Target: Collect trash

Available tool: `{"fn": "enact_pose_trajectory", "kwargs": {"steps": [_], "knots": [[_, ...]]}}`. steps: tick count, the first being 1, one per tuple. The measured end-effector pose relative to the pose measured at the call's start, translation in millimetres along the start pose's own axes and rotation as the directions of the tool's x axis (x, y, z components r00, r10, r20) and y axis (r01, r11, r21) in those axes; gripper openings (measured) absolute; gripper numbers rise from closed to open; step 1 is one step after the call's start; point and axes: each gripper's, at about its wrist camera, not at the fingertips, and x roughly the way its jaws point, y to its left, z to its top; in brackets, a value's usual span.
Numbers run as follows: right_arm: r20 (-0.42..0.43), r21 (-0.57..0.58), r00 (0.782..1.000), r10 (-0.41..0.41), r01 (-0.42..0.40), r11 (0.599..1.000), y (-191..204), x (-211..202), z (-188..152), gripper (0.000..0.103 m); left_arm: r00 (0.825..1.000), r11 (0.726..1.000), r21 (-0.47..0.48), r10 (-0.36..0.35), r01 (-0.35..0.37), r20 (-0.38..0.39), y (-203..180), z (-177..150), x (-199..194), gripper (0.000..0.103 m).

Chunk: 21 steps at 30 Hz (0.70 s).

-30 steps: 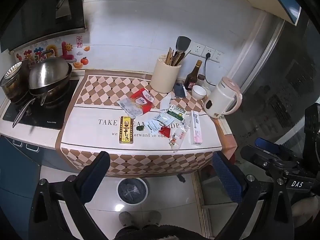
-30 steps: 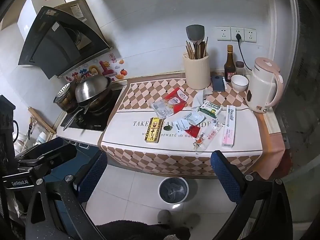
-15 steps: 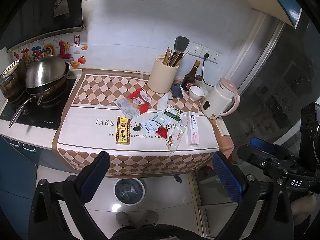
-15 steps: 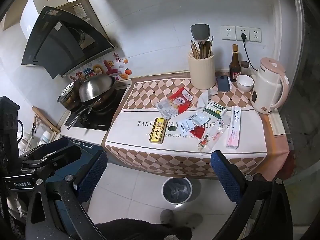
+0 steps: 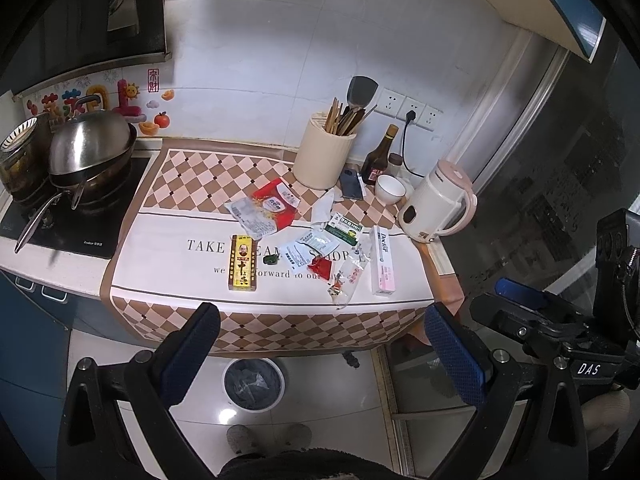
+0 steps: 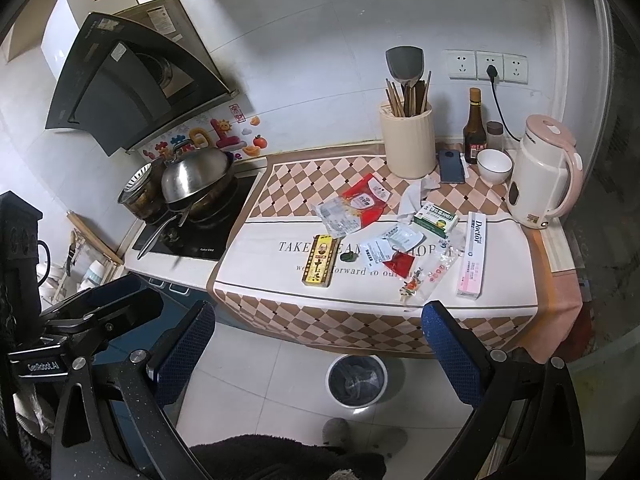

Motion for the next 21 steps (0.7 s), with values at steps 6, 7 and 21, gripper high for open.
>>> {"fn": "enact_pose_trajectory", "kwargs": {"steps": [6,7,21], "knots": [[-0.002,0.001,1.000,0.000,0.000,1.000,-3.0,-1.3,1.5,0.103,1.000,1.000,-0.002,-0.001,0.001,-0.003,-0.1,0.8,-0.3,0.103],[-0.002,0.001,1.000,0.000,0.000,1.000,-3.1,-1.4,1.4,0.103,1.000,1.000,-0.002,0.000,0.000,-0.003,-0.8,1.1,-0.3,0.103],[-0.006,-0.007,1.000,0.003,-0.003,1.000,7.4,1.6,-3.7,0.103,1.000,1.000,0.000,-0.004,0.004,0.002,-0.5,-2.2,-0.1,0.103]]}}
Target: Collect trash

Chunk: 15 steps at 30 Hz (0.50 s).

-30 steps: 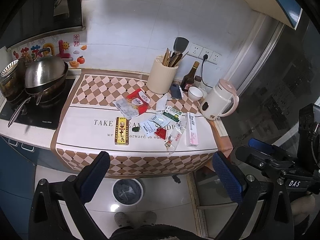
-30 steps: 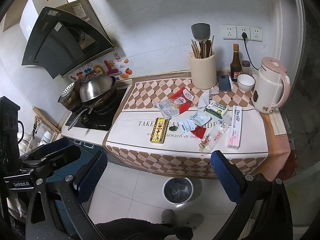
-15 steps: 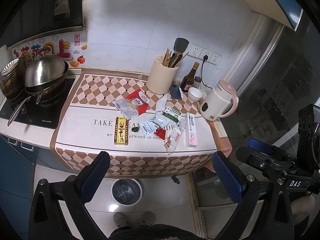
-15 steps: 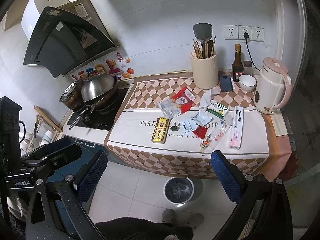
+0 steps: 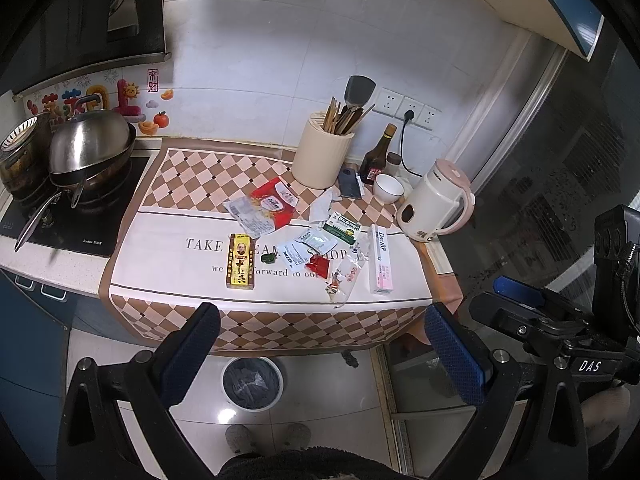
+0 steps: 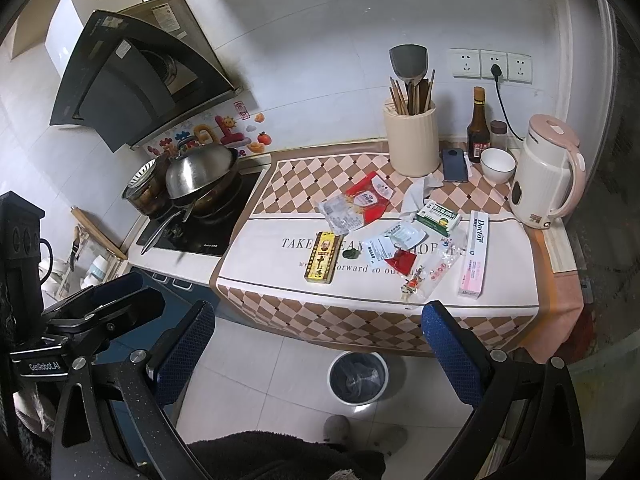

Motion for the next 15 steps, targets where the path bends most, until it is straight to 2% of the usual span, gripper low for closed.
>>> {"fn": "enact_pose_trajectory", "kwargs": {"steps": [15], "knots": [[-0.005,0.004,1.000,0.009,-0.009,1.000,4.1,-0.6,-1.4,0.103,1.000,1.000,-0.001,-0.001,0.001,0.000,0.0,-1.0,0.0,0.103]]}}
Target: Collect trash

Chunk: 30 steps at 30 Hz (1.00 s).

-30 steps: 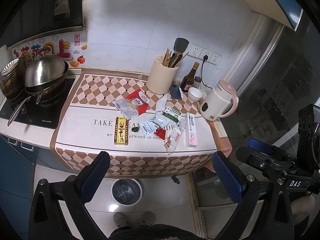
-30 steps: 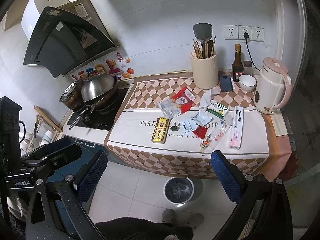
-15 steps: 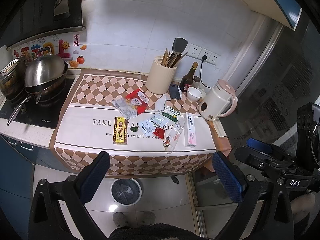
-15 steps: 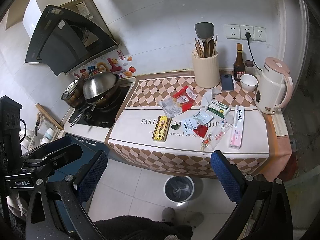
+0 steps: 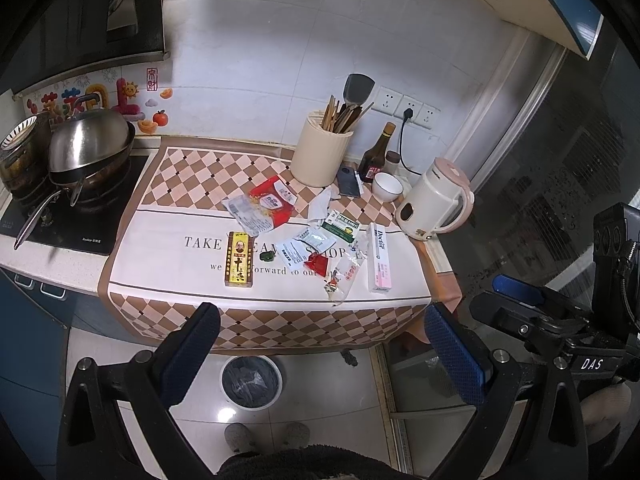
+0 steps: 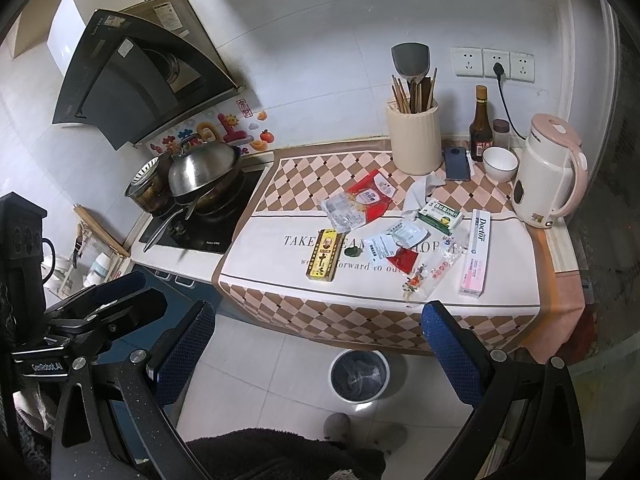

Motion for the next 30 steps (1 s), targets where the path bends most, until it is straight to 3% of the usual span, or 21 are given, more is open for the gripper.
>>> {"fn": "enact_pose_trajectory", "kwargs": {"steps": [24,25,28,30], "knots": [[-0.005,0.015,1.000,0.008,-0.008,1.000,-0.2,4.2,-1.3,0.103,1.000,1.000,0.021,-0.023,0.023,-0.015,0.8,-2.3,3.5,0.103],[-0.003,0.025,1.000,0.006,-0.006,1.000,0.9,5.0,-2.6,0.103,1.000,1.000,0.025,-0.003,0.004,-0.013,2.8,-0.7,7.1,0.103],[0.021,0.088,1.000,-0.019,0.017,0.996,-6.0,8.7,-1.2,0.103,0.989,0.987,0.063,0.143,-0.144,0.031,9.4,5.9,26.2,0.103],[0.054,0.145,0.995,-0.088,0.079,0.986,-14.0,14.8,-2.1,0.103,0.955,0.952,0.089,0.286,-0.292,0.076,16.2,13.6,50.1,0.103]]}}
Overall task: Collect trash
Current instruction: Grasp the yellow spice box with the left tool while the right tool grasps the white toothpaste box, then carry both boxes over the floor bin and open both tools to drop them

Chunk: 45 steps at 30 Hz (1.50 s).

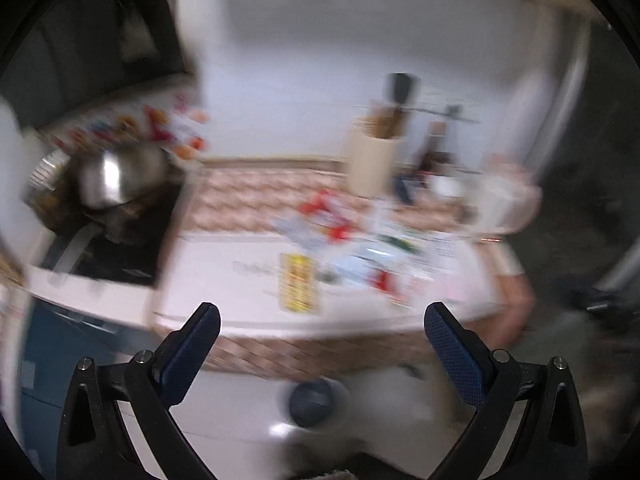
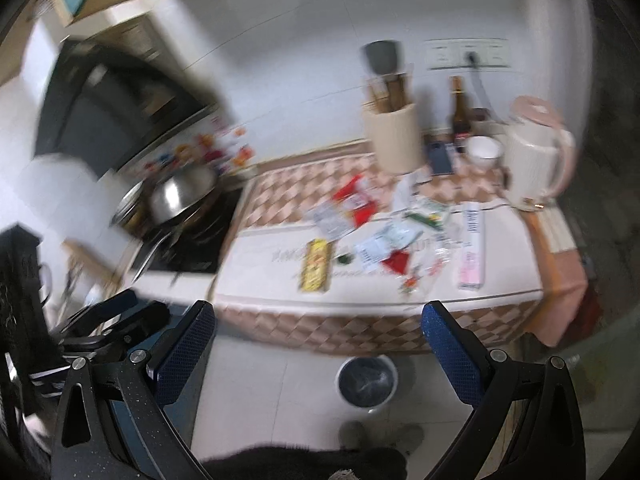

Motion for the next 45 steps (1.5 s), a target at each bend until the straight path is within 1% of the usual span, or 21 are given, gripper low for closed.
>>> {"fn": "enact_pose_trajectory", "kwargs": {"steps": [2,4,7,9,10,12,14,16,19,20,21,22,24,26,27,28,31,35,39,42,45], "knots": [[0.026,0.077,0.996,-0.082,0.080,0.994,-16.0,13.3,2.3,0.103,0.994,0.994,0.014,0.112,-0.112,-0.003,1.6,8.0,39.1,0.103],[0.030,0.160,0.989,-0.142,0.136,0.978,-40.9,33.0,8.8,0.103,0.985,0.987,0.004,0.159,-0.159,-0.061,5.9,13.0,82.6,0.103],[-0.012,0.247,0.963,-0.268,0.262,0.933,-89.4,75.8,21.4,0.103,0.965,0.984,-0.028,0.169,-0.178,-0.202,14.5,16.7,158.0,0.103],[-0.060,0.272,0.942,-0.330,0.333,0.903,-124.0,110.9,32.5,0.103,0.945,0.982,-0.057,0.156,-0.179,-0.288,21.2,15.1,205.6,0.103],[-0.097,0.281,0.932,-0.349,0.362,0.889,-142.9,134.2,37.7,0.103,0.928,0.979,-0.064,0.161,-0.193,-0.335,22.1,13.6,231.7,0.103],[-0.155,0.294,0.926,-0.343,0.375,0.879,-177.1,173.2,50.0,0.103,0.889,0.973,-0.069,0.170,-0.219,-0.425,20.1,8.3,274.2,0.103],[-0.226,0.298,0.913,-0.339,0.396,0.869,-208.1,216.0,57.1,0.100,0.847,0.972,-0.091,0.141,-0.218,-0.513,19.2,-2.1,320.6,0.103],[-0.286,0.310,0.909,-0.304,0.388,0.868,-238.1,258.7,62.5,0.085,0.805,0.973,-0.099,0.114,-0.209,-0.583,15.4,-12.7,354.2,0.103],[-0.352,0.307,0.897,-0.269,0.382,0.871,-260.0,299.2,57.2,0.073,0.761,0.972,-0.109,0.091,-0.209,-0.642,13.1,-27.5,388.0,0.103],[-0.367,0.304,0.894,-0.258,0.378,0.875,-265.3,310.9,56.4,0.073,0.754,0.971,-0.117,0.082,-0.207,-0.652,11.8,-32.4,394.6,0.098],[-0.382,0.290,0.888,-0.258,0.380,0.878,-269.3,322.8,55.8,0.073,0.750,0.971,-0.121,0.079,-0.208,-0.657,11.1,-34.7,397.4,0.082],[-0.396,0.279,0.884,-0.250,0.375,0.884,-272.7,334.0,55.0,0.073,0.744,0.970,-0.126,0.075,-0.210,-0.664,9.8,-38.1,399.6,0.071],[-0.432,0.261,0.873,-0.226,0.361,0.895,-275.6,354.3,51.4,0.073,0.767,0.966,-0.161,0.054,-0.202,-0.640,8.8,-38.0,394.9,0.059],[-0.467,0.233,0.856,-0.222,0.361,0.903,-278.0,370.8,45.7,0.068,0.774,0.969,-0.134,0.080,-0.209,-0.628,2.8,-38.2,391.0,0.058],[-0.476,0.223,0.850,-0.226,0.365,0.904,-278.5,375.8,43.7,0.056,0.775,0.969,-0.119,0.097,-0.217,-0.625,0.1,-38.6,388.5,0.058],[-0.487,0.214,0.843,-0.229,0.369,0.905,-280.9,381.6,40.9,0.051,0.775,0.968,-0.103,0.116,-0.228,-0.621,-3.2,-38.3,383.7,0.058],[-0.462,0.191,0.846,-0.266,0.387,0.902,-282.4,379.3,39.1,0.049,0.795,0.964,-0.084,0.155,-0.250,-0.586,-11.9,-32.9,364.3,0.057],[-0.418,0.199,0.860,-0.292,0.400,0.895,-280.7,354.7,34.2,0.049,0.837,0.967,-0.065,0.180,-0.247,-0.516,-30.7,-25.1,312.9,0.057],[-0.353,0.203,0.887,-0.297,0.382,0.901,-262.2,316.3,19.7,0.049,0.884,0.981,-0.038,0.154,-0.190,-0.441,-54.4,-36.7,260.3,0.057],[-0.314,0.198,0.904,-0.292,0.363,0.911,-235.2,280.3,-1.3,0.049,0.906,0.992,-0.036,0.095,-0.120,-0.412,-58.8,-59.3,216.9,0.057],[-0.282,0.195,0.917,-0.282,0.342,0.919,-203.7,243.9,-31.3,0.049,0.912,0.997,-0.050,0.026,-0.051,-0.410,-50.3,-92.4,197.7,0.057]]}}
